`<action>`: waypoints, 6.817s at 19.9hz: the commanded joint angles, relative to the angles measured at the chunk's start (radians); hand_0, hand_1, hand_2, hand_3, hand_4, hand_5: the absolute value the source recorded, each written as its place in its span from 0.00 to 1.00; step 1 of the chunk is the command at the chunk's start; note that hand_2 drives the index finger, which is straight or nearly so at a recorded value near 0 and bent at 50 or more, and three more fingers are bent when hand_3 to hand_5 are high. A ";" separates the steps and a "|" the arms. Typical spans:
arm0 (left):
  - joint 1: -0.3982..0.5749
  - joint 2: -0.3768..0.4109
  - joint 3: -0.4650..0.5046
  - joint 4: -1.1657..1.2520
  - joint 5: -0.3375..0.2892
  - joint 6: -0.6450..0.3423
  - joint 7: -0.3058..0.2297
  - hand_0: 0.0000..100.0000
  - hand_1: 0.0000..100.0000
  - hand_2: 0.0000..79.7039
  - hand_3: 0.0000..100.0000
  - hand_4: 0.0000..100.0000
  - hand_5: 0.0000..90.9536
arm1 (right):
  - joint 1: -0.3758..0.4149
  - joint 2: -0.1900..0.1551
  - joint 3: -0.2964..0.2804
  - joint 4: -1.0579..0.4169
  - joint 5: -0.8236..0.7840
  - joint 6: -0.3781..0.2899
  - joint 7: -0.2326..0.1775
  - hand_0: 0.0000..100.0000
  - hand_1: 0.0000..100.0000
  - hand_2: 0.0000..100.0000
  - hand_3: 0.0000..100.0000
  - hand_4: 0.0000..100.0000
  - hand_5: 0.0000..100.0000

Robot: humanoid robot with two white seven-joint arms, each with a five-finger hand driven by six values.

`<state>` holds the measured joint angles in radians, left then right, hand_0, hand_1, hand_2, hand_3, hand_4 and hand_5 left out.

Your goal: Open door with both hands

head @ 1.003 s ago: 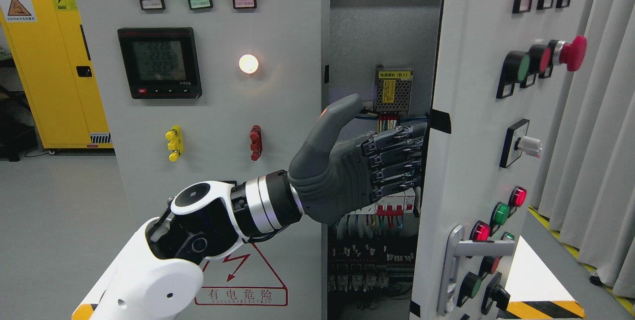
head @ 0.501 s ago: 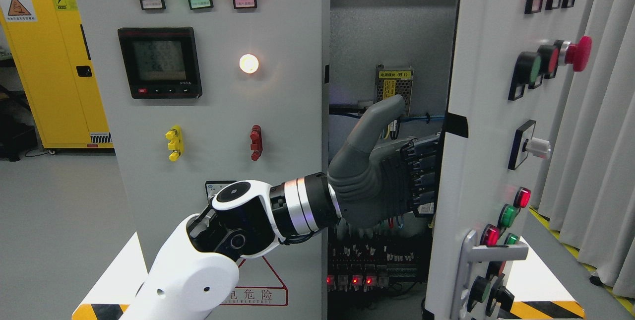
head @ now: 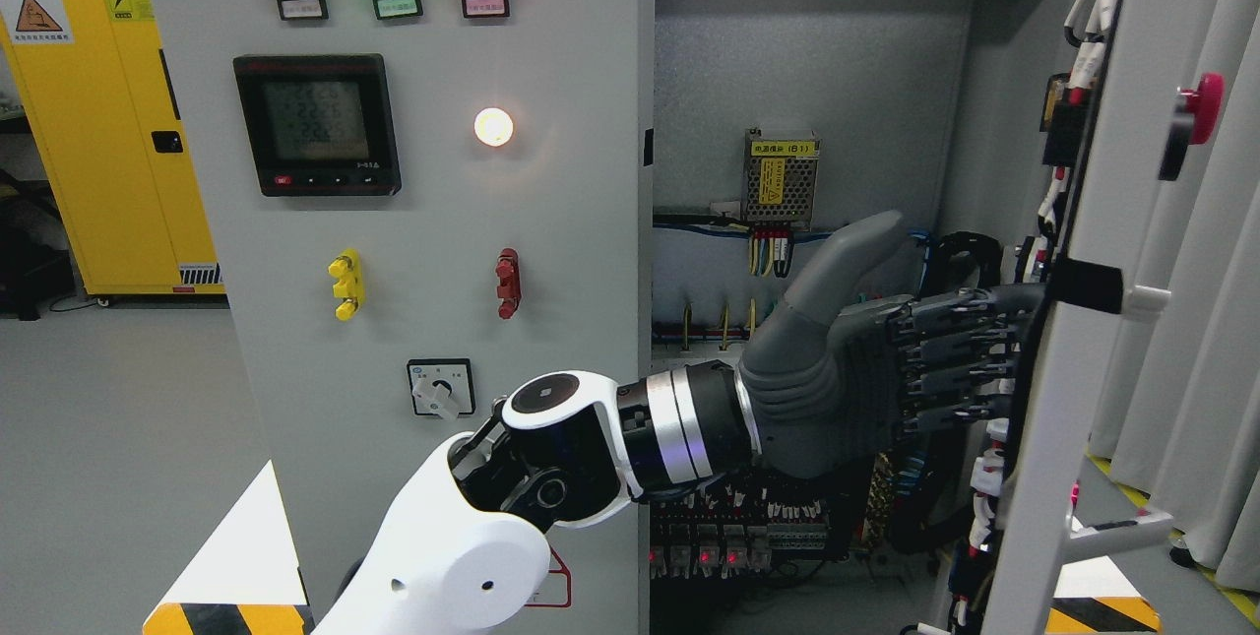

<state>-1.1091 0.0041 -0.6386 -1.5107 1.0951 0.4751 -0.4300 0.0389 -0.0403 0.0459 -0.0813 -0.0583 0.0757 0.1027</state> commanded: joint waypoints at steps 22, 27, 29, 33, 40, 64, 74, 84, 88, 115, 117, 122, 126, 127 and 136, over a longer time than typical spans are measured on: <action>-0.041 -0.187 -0.205 -0.036 -0.118 -0.139 0.181 0.00 0.00 0.00 0.02 0.00 0.00 | 0.001 -0.001 0.000 0.000 0.000 0.001 0.000 0.22 0.00 0.00 0.00 0.00 0.00; -0.054 -0.187 -0.230 0.013 -0.118 -0.144 0.189 0.00 0.00 0.00 0.02 0.00 0.00 | 0.001 -0.003 0.000 0.000 0.000 0.001 0.000 0.22 0.00 0.00 0.00 0.00 0.00; -0.069 -0.187 -0.252 0.050 -0.116 -0.182 0.194 0.00 0.00 0.00 0.02 0.00 0.00 | 0.001 -0.001 0.000 0.000 0.000 -0.001 0.000 0.22 0.00 0.00 0.00 0.00 0.00; -0.121 -0.188 -0.306 0.130 -0.104 -0.246 0.192 0.00 0.00 0.00 0.02 0.00 0.00 | 0.001 -0.001 0.000 0.000 0.000 0.001 0.000 0.22 0.00 0.00 0.00 0.00 0.00; -0.140 -0.190 -0.349 0.145 -0.090 -0.268 0.192 0.00 0.00 0.00 0.02 0.00 0.00 | 0.001 -0.001 0.000 0.000 0.000 0.001 0.000 0.22 0.00 0.00 0.00 0.00 0.00; -0.111 -0.181 -0.101 0.075 -0.023 -0.165 0.192 0.00 0.00 0.00 0.02 0.00 0.00 | 0.001 -0.001 0.000 0.000 0.000 -0.001 0.000 0.22 0.00 0.00 0.00 0.00 0.00; 0.164 0.068 0.040 -0.072 -0.021 -0.147 0.185 0.00 0.00 0.00 0.02 0.00 0.00 | 0.010 -0.004 -0.005 0.000 0.000 0.001 0.000 0.22 0.00 0.00 0.00 0.00 0.00; 0.569 0.234 0.031 -0.137 -0.119 -0.171 0.171 0.00 0.00 0.00 0.02 0.00 0.00 | 0.010 -0.003 0.000 0.000 0.000 0.001 0.000 0.22 0.00 0.00 0.00 0.00 0.00; 0.711 0.275 -0.021 -0.132 -0.289 -0.269 0.116 0.00 0.00 0.00 0.02 0.00 0.00 | 0.012 -0.001 -0.001 0.000 0.000 -0.001 0.000 0.22 0.00 0.00 0.00 0.00 0.00; 0.991 0.008 0.195 1.527 -0.725 -0.738 0.097 0.00 0.00 0.00 0.02 0.00 0.00 | 0.016 -0.004 -0.001 -0.005 0.000 -0.001 0.000 0.22 0.00 0.00 0.00 0.00 0.00; 0.991 -0.012 0.201 1.587 -0.732 -0.621 0.102 0.00 0.00 0.00 0.02 0.00 0.00 | 0.016 -0.004 -0.003 -0.005 0.000 -0.001 0.000 0.22 0.00 0.00 0.00 0.00 0.00; 1.051 -0.007 0.203 1.597 -0.727 -0.570 0.166 0.00 0.00 0.00 0.02 0.00 0.00 | 0.016 0.000 -0.006 -0.006 0.000 -0.001 0.000 0.22 0.00 0.00 0.00 0.00 0.00; 1.060 -0.012 0.220 1.597 -0.722 -0.566 0.329 0.00 0.00 0.00 0.02 0.00 0.00 | 0.016 -0.001 -0.009 -0.006 0.002 -0.001 0.000 0.22 0.00 0.00 0.00 0.00 0.00; 1.060 -0.013 0.234 1.595 -0.722 -0.564 0.329 0.00 0.00 0.00 0.02 0.00 0.00 | 0.016 -0.001 -0.009 -0.006 0.002 -0.001 0.000 0.22 0.00 0.00 0.00 0.00 0.00; 1.060 -0.013 0.278 1.592 -0.725 -0.540 0.329 0.00 0.00 0.00 0.02 0.00 0.00 | 0.013 0.000 -0.012 -0.009 0.000 -0.007 0.000 0.22 0.00 0.00 0.00 0.00 0.00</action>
<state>-0.0536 0.0202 -0.4182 -0.0247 0.3721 -0.0683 -0.1027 0.0550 -0.0413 0.0308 -0.0874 -0.0572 0.0753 0.1032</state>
